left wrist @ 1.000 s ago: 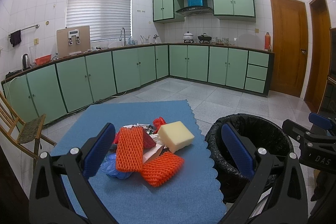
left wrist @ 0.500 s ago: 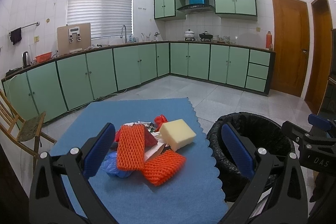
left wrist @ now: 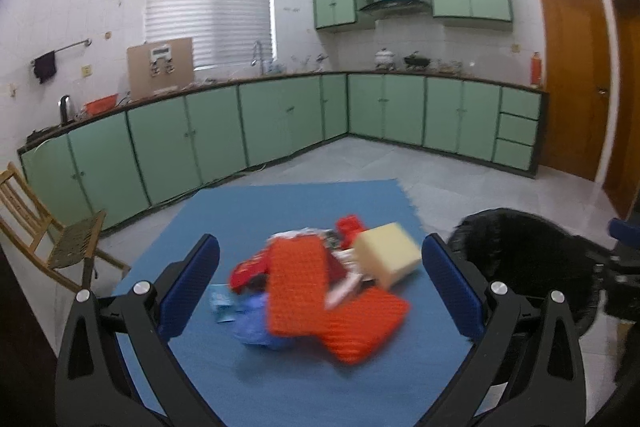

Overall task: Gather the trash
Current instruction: 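Grasp an orange foam net with each gripper from the pile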

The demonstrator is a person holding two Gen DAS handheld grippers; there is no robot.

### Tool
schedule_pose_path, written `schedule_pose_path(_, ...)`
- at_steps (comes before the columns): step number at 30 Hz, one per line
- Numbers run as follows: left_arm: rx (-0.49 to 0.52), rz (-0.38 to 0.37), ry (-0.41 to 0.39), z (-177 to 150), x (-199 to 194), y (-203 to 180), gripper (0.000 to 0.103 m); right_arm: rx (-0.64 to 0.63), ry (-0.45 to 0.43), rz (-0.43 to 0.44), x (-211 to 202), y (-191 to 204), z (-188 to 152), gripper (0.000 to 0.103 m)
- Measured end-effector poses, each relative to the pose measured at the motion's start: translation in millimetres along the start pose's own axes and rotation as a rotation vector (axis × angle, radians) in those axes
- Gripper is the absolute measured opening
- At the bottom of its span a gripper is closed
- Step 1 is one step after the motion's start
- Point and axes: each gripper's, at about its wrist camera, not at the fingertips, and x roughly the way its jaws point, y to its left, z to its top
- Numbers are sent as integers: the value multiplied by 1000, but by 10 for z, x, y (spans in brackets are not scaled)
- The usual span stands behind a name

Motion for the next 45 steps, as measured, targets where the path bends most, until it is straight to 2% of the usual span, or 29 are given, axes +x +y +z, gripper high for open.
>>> schedule_pose_path(7, -49, 128, 90, -167, 412, 671, 98, -11, 60, 70, 448, 311, -75, 97)
schedule_pose_path(10, -54, 145, 116, -252, 480, 797, 98, -18, 90, 96, 654, 460, -160, 90)
schedule_pose_path(17, -32, 136, 173, -464, 624, 856, 97, -70, 174, 137, 1101, 822, -404, 83)
schedule_pose_path(21, -36, 122, 199, -569, 729, 851, 92, -85, 215, 165, 1334, 993, -509, 83)
schedule_pose_path(23, -35, 112, 205, -586, 769, 833, 85, -97, 234, 161, 1439, 1037, -549, 83)
schedule_pose_path(27, -41, 87, 215, -625, 840, 807, 84, -113, 285, 157, 1656, 1087, -627, 82)
schedule_pose_path(30, -42, 74, 218, -652, 878, 795, 84, -125, 335, 197, 1751, 1118, -698, 71)
schedule_pose_path(32, -42, 63, 224, -670, 908, 772, 84, -101, 355, 261, 1775, 1116, -729, 54)
schedule_pose_path(33, -43, 59, 228, -676, 924, 766, 84, -90, 357, 278, 1776, 1108, -728, 50)
schedule_pose_path(34, -43, 51, 233, -682, 945, 747, 84, -83, 359, 289, 1772, 1102, -723, 41)
schedule_pose_path(35, -43, 46, 235, -683, 956, 738, 84, -84, 356, 309, 1759, 1105, -713, 26)
schedule_pose_path(36, -44, 35, 238, -682, 973, 722, 84, -83, 362, 344, 1746, 1110, -704, 19)
schedule_pose_path(38, -39, 18, 249, -682, 1011, 684, 84, -90, 357, 357, 1689, 1110, -682, 15)
schedule_pose_path(42, -38, -16, 262, -681, 1086, 593, 83, -108, 326, 335, 1536, 1070, -637, 14)
schedule_pose_path(45, -51, -54, 269, -666, 1137, 523, 74, -98, 309, 316, 1450, 986, -574, 14)
